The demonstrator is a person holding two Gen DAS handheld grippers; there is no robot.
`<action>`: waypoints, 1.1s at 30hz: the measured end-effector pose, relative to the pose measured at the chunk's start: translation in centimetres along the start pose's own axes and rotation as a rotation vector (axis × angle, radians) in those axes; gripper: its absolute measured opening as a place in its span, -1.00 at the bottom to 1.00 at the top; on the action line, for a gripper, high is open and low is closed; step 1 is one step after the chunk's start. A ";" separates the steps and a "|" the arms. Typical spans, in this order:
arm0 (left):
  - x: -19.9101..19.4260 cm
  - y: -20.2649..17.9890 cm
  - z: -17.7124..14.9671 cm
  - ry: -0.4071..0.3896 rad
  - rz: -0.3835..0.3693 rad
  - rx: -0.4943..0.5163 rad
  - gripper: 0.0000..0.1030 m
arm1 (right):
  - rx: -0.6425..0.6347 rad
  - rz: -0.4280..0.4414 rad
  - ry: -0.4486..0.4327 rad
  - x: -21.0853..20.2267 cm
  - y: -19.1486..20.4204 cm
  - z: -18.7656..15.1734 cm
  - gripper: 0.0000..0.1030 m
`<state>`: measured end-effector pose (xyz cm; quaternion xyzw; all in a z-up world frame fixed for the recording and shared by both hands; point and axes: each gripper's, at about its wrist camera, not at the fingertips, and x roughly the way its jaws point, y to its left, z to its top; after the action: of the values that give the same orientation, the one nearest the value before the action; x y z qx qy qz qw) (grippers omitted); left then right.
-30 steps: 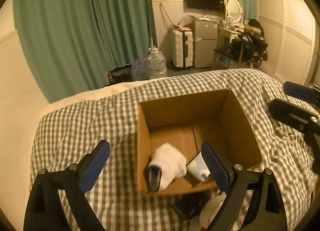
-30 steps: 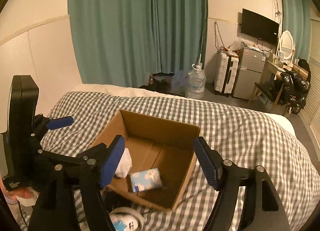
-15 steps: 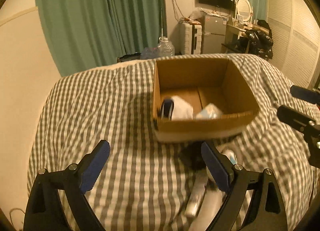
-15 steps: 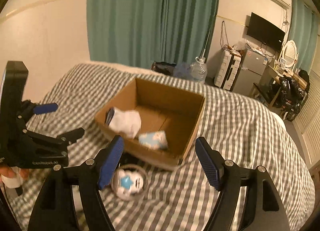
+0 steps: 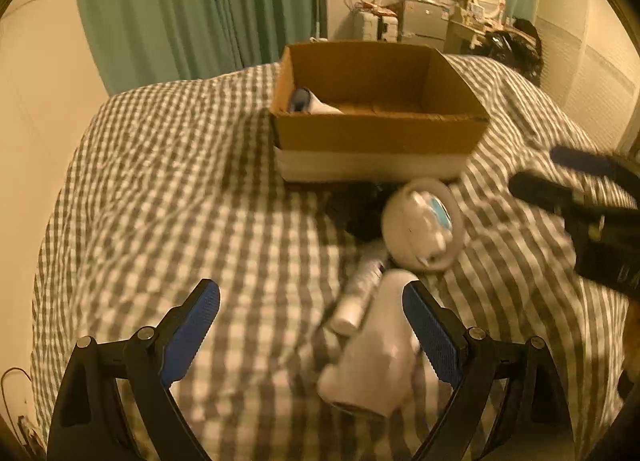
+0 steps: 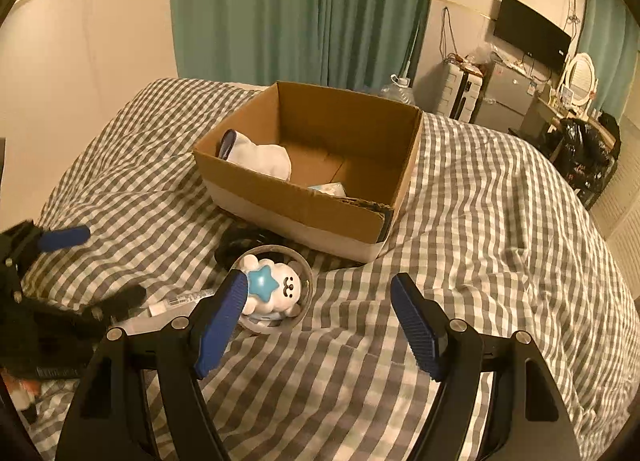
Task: Organize objects
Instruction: 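Grasp the white hair dryer with the left gripper while the right grasps the clear star-toy case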
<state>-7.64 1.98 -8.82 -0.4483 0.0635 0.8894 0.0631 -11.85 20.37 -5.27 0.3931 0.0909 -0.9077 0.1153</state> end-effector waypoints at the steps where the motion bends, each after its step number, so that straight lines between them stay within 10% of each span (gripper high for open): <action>1: 0.1 -0.3 -0.3 0.001 0.003 0.013 0.85 | -0.003 0.000 -0.006 -0.3 0.1 0.0 0.43; 15: 2.8 -1.6 -2.6 0.072 -0.045 0.054 0.85 | -0.018 -0.017 0.042 0.1 0.9 -1.0 0.43; 20: 3.9 -2.0 -3.6 0.112 -0.093 0.068 0.40 | -0.008 -0.012 0.064 0.7 0.6 -1.5 0.43; 33: -0.7 1.3 -1.9 -0.006 -0.108 -0.039 0.29 | 0.004 -0.001 0.071 1.9 0.5 -1.7 0.43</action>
<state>-6.00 0.30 -9.32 -0.4493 0.0219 0.8872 0.1025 -11.76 20.10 -7.82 0.4252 0.0933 -0.8934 0.1110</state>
